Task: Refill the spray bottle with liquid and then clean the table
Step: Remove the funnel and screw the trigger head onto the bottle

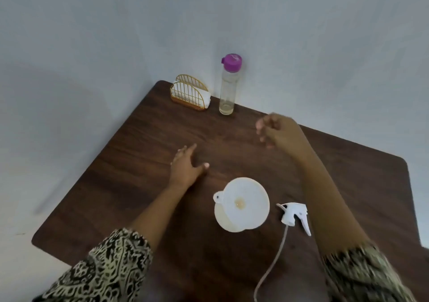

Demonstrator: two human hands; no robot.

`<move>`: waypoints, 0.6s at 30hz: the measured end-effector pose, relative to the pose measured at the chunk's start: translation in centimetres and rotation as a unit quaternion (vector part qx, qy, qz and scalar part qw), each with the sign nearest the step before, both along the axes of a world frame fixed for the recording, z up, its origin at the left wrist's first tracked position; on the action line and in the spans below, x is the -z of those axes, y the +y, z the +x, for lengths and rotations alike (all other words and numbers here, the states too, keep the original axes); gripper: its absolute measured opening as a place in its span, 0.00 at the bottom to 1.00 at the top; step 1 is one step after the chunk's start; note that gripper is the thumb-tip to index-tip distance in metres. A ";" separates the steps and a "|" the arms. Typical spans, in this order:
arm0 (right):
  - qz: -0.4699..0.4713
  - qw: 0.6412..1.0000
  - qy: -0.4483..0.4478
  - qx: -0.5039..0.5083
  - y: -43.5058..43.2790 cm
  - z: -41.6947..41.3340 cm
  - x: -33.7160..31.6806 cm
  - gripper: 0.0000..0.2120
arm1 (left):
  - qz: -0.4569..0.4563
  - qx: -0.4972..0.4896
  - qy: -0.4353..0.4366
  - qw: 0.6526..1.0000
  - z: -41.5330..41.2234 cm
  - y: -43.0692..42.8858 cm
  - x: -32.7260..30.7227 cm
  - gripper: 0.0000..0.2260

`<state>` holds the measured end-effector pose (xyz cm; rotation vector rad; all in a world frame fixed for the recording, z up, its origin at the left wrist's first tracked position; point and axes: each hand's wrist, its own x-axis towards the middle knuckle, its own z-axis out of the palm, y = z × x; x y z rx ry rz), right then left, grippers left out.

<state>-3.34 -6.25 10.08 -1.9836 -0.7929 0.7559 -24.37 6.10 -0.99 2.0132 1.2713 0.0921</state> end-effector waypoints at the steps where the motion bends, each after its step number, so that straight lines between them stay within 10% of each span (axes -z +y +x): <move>1: 0.002 1.000 0.006 0.003 -2.7 -1.7 -0.9 0.05 | -0.011 -0.052 -0.087 0.995 -1.0 -0.8 -0.9 0.30; 6: -0.008 0.996 0.063 0.063 -11.3 -8.1 -1.6 0.05 | -0.156 -0.117 -0.296 0.935 -6.3 -7.0 -7.6 0.11; 18: 0.008 0.989 0.116 0.090 -12.5 -12.3 -1.3 0.04 | -0.190 -0.021 -0.248 0.950 -6.6 -10.3 -12.0 0.05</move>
